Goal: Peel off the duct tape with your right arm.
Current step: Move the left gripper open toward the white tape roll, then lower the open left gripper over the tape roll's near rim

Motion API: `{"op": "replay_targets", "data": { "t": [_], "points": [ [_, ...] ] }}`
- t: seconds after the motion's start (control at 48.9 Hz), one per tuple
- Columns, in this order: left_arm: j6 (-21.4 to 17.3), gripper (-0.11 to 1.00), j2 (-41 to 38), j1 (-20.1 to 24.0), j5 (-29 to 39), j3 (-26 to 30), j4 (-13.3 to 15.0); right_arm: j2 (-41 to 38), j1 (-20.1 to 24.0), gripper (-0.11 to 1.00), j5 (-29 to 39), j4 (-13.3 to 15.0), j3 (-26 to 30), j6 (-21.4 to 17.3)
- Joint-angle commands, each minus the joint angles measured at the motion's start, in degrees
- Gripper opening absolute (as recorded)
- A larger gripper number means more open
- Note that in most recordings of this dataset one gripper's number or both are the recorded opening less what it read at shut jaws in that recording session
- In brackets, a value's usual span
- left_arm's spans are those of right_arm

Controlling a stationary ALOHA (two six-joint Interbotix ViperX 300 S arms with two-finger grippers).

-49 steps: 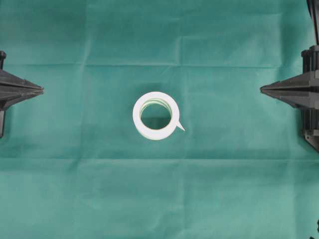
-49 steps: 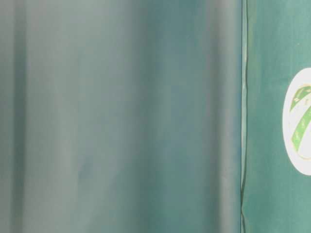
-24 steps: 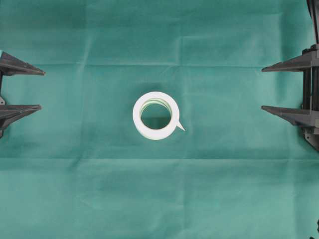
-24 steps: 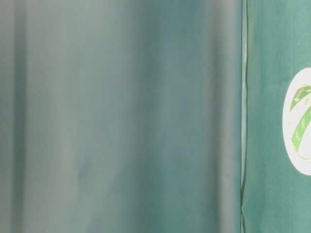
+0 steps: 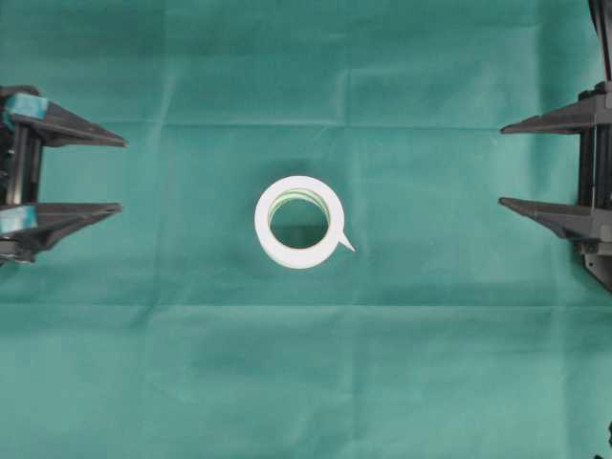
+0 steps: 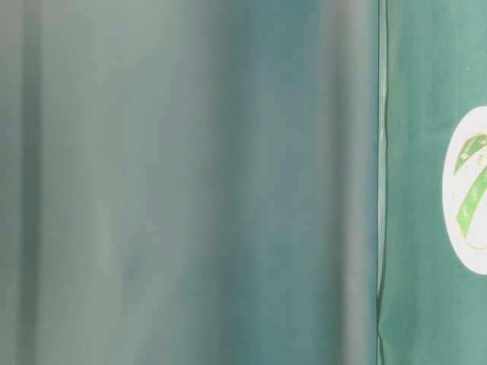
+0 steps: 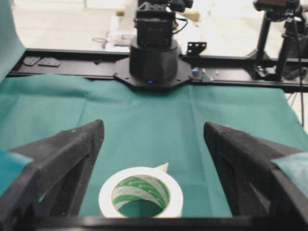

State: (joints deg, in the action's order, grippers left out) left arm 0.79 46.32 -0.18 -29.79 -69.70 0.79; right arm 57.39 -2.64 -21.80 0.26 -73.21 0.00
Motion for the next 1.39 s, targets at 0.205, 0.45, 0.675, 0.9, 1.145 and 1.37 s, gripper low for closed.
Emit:
{"op": "replay_targets", "data": {
  "t": [0.205,0.45,0.675,0.9,1.145,1.37],
  "points": [
    [-0.18,0.99,-10.28,-0.18,-1.41,7.47,0.09,-0.44,-0.18,0.86,-0.62,0.09,0.62,0.09],
    [-0.18,0.99,-18.81,-0.44,-3.43,13.27,0.09,-0.44,-0.18,0.86,-0.62,0.09,0.35,0.00],
    [-0.62,0.99,-25.31,-0.44,-6.24,17.84,0.09,-0.44,-0.18,0.86,-0.62,0.09,0.26,0.00],
    [-0.70,0.99,-30.76,-0.44,-6.33,22.06,0.09,-0.44,-0.18,0.86,-0.62,0.09,0.26,-0.09],
    [-0.62,0.99,-33.13,-0.53,-5.71,23.99,0.09,-0.44,-0.18,0.86,-0.62,0.09,0.00,-0.18],
    [-0.26,0.99,-33.31,-0.70,1.41,25.75,0.09,-0.26,-0.18,0.86,-0.62,0.09,-0.09,-0.18]
  ]
}}
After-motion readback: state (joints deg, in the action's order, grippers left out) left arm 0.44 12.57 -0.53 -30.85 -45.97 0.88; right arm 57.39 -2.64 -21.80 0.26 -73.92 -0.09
